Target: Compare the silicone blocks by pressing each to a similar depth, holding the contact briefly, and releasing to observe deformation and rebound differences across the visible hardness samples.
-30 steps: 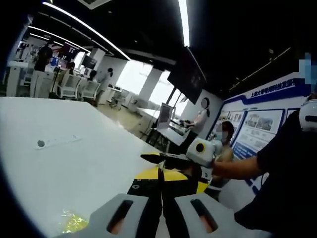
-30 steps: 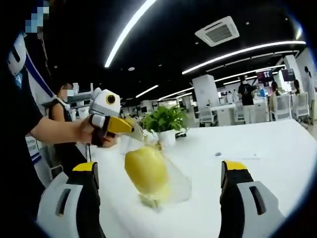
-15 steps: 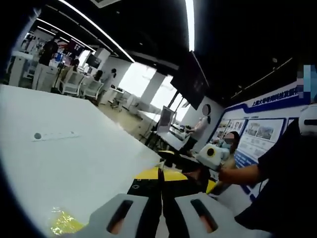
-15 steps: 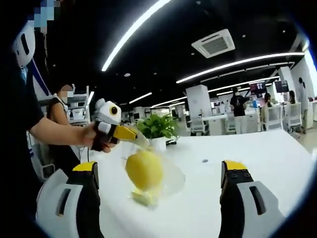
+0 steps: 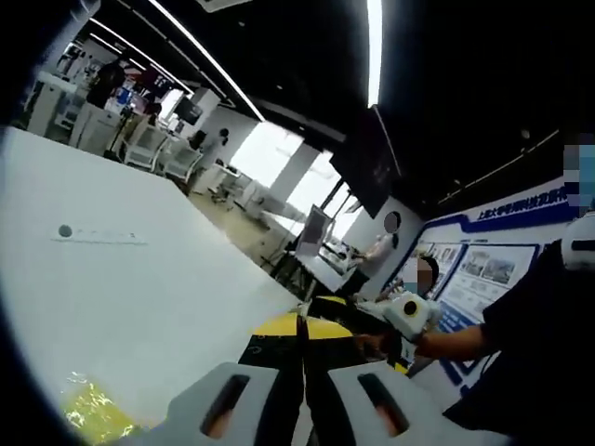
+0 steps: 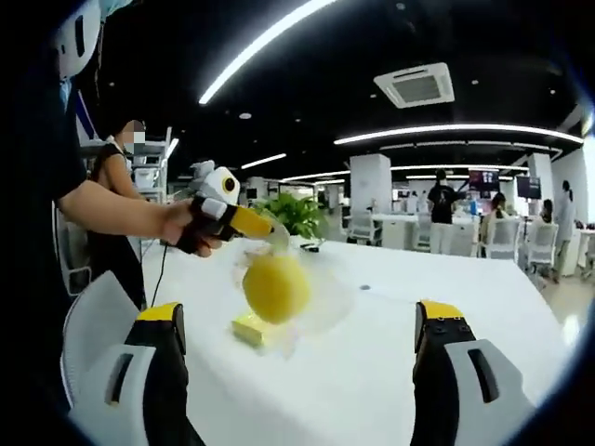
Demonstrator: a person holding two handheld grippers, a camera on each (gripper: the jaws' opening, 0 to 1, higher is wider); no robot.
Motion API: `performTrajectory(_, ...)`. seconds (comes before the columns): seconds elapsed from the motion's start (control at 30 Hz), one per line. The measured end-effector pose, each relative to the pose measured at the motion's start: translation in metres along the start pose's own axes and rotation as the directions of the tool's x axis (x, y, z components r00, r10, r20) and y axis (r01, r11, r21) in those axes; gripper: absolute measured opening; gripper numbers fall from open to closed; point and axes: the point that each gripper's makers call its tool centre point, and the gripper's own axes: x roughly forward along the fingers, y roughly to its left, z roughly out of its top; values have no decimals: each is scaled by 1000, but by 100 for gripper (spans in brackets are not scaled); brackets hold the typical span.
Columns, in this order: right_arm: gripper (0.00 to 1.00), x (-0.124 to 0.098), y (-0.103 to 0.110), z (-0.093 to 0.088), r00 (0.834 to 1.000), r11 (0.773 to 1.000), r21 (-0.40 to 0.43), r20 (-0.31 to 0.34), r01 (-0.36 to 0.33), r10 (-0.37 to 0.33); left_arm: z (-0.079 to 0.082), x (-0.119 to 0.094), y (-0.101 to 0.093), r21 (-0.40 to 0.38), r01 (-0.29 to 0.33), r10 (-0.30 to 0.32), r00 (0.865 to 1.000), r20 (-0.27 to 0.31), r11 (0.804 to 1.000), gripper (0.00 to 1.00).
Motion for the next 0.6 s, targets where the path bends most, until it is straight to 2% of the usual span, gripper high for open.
performTrajectory(0.13,96,-10,-5,-13,1000,1000,26,-26,3,-2,-4,9,2,-21,-3,3,1000,15,1000,0)
performTrajectory(0.17,92,-13,-5,-17,999,1000,25,-49,0,1,-4,11,3,-41,-2,4,1000,27,999,0)
performTrajectory(0.27,88,-18,-7,-20,998,1000,-21,-57,3,-4,-6,15,8,-91,-1,6,998,54,996,0)
performTrajectory(0.33,88,-19,-7,-18,999,1000,-25,-47,0,-2,-8,19,11,-150,10,2,997,75,989,0)
performTrajectory(0.37,87,-19,-10,-21,998,1000,-22,-70,3,-5,-13,21,13,-194,23,-7,997,82,981,0)
performTrajectory(0.43,88,-18,-12,-23,996,1000,-18,-83,7,-8,-20,26,22,-215,4,17,996,93,977,0)
performTrajectory(0.5,86,-19,-13,-22,997,1000,-10,-72,-1,0,-27,30,33,-278,-18,50,993,108,960,0)
performTrajectory(0.6,86,-19,-16,-20,998,1000,2,-64,-7,7,-38,37,42,-324,-24,65,991,115,946,0)
